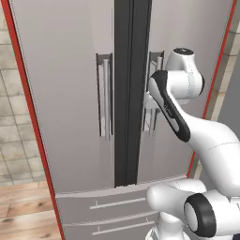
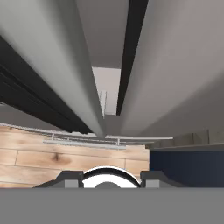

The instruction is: There is a bowl on the dining counter. Grab a lemon wedge from the fridge and place it in the bowl. Then get the liquor bottle and glass cup from the cabinet and place them next to the bowl.

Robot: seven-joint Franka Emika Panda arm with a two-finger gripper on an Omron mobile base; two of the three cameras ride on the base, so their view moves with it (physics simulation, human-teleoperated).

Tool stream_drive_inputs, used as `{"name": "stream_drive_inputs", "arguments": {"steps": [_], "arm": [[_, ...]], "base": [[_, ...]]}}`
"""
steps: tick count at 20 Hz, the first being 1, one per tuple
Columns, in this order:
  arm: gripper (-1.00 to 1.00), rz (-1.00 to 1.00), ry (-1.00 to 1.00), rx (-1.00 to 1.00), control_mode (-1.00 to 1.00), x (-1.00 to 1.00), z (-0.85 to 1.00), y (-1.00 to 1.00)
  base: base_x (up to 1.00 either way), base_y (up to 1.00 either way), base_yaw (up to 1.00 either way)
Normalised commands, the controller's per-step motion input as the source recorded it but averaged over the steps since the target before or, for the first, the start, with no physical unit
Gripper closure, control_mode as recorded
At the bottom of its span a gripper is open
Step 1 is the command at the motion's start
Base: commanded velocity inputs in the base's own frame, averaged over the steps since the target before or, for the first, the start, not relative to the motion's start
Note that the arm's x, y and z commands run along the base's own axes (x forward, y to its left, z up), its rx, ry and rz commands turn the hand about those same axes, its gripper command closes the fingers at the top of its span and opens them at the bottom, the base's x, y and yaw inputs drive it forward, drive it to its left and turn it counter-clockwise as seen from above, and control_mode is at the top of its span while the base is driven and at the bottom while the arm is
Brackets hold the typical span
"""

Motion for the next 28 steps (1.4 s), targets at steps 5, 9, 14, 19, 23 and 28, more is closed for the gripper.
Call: {"name": "stream_drive_inputs", "arguments": {"steps": [5,9,14,19,23,28], "arm": [[-1.00,0.00,0.00,0.00,1.00,0.00,0.00,0.00],[-1.00,0.00,0.00,0.00,1.00,0.00,0.00,0.00],[-1.00,0.00,0.00,0.00,1.00,0.00,0.00,0.00],[-1.00,0.00,0.00,0.00,1.00,0.00,0.00,0.00],[-1.00,0.00,-0.01,0.00,-1.00,-0.15,0.00,0.05],[-1.00,0.00,-0.21,-0.01,-1.00,-0.26,0.02,-0.11]], "base": [[-0.31,0.05,0.01],[-0.40,0.45,0.04],[-0.11,0.44,0.01],[0.00,0.24,0.00],[0.00,0.00,0.00],[0.00,0.00,0.00]]}}
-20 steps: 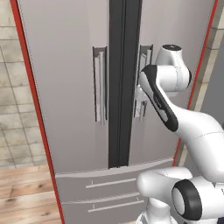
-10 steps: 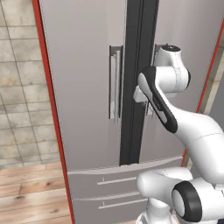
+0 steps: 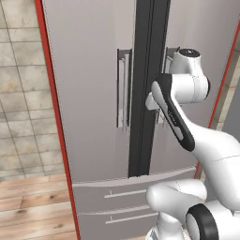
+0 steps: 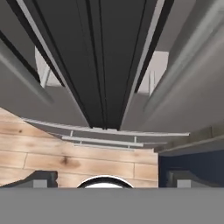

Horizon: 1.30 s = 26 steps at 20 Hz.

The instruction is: There is a bowl on the dining counter. Grab a lemon wedge from the fridge and place it in the bowl. Then get the liquor bottle and glass cup from the cabinet and place them next to the bowl.

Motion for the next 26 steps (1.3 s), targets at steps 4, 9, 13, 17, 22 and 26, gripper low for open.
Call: {"name": "stream_drive_inputs", "arguments": {"steps": [4,9,13,17,22,26], "arm": [[-1.00,-0.05,-0.23,-0.07,-1.00,-0.04,0.00,-0.40],[-1.00,-0.02,-0.14,-0.02,-1.00,0.15,0.00,-0.35],[-1.00,0.00,-0.04,0.00,-1.00,0.29,0.00,-0.19],[-1.00,0.00,-0.02,0.00,-1.00,0.43,0.00,-0.07],[-1.00,0.00,-0.13,0.00,-1.00,0.47,0.01,-0.02],[-1.00,0.00,-0.24,0.00,-1.00,0.24,0.01,-0.01]], "base": [[0.00,0.00,0.00],[0.00,0.00,0.00],[0.00,0.00,0.00],[0.00,0.00,0.00],[0.00,0.00,0.00],[0.00,0.00,0.00]]}}
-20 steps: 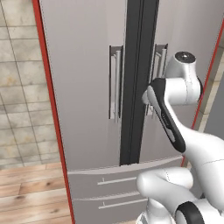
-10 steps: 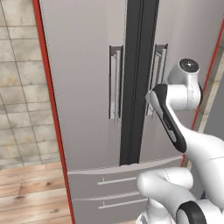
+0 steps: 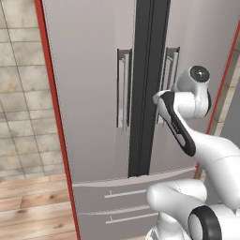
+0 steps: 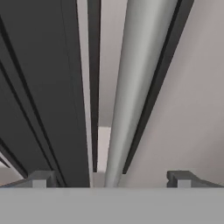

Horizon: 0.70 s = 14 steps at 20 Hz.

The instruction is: There is a bowl on the dining counter. Grab a lemon wedge from the fridge and place it in the bowl. Then get the liquor bottle and glass cup from the cabinet and place them next to the bowl.

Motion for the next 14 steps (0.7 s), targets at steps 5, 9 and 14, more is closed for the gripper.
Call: {"name": "stream_drive_inputs", "arguments": {"steps": [5,9,14], "arm": [[-1.00,0.00,-0.24,0.00,-1.00,0.17,0.00,0.00],[-1.00,0.00,-0.22,0.00,-1.00,0.38,0.00,-0.07],[-1.00,0.00,-0.17,0.00,-1.00,0.46,0.00,-0.18]], "base": [[0.00,0.00,0.00],[0.00,0.00,0.00],[0.00,0.00,0.00]]}}
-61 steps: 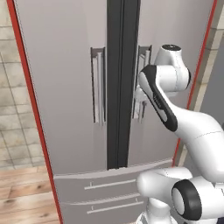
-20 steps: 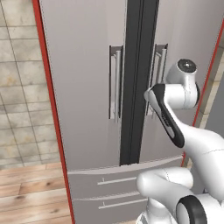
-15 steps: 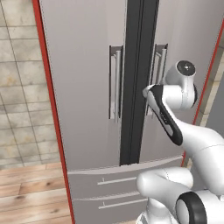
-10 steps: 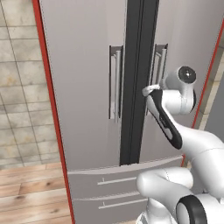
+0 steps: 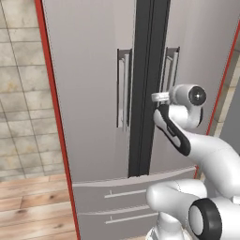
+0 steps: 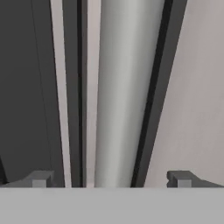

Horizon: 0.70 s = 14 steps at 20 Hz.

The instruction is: There is a bowl on the dining counter. Grab a lemon wedge from the fridge and place it in the bowl. Then get the liquor bottle and glass cup from the cabinet and place them next to the bowl.

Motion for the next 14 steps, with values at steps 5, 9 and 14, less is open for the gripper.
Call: {"name": "stream_drive_inputs", "arguments": {"steps": [5,9,14], "arm": [[1.00,0.00,-0.10,0.00,-1.00,0.47,0.00,-0.07],[1.00,0.00,-0.04,0.00,-1.00,0.48,0.00,0.00],[1.00,0.00,0.00,0.00,-1.00,-0.20,0.01,-0.21]], "base": [[0.00,0.00,0.00],[0.00,0.00,0.00],[0.00,0.00,0.00]]}}
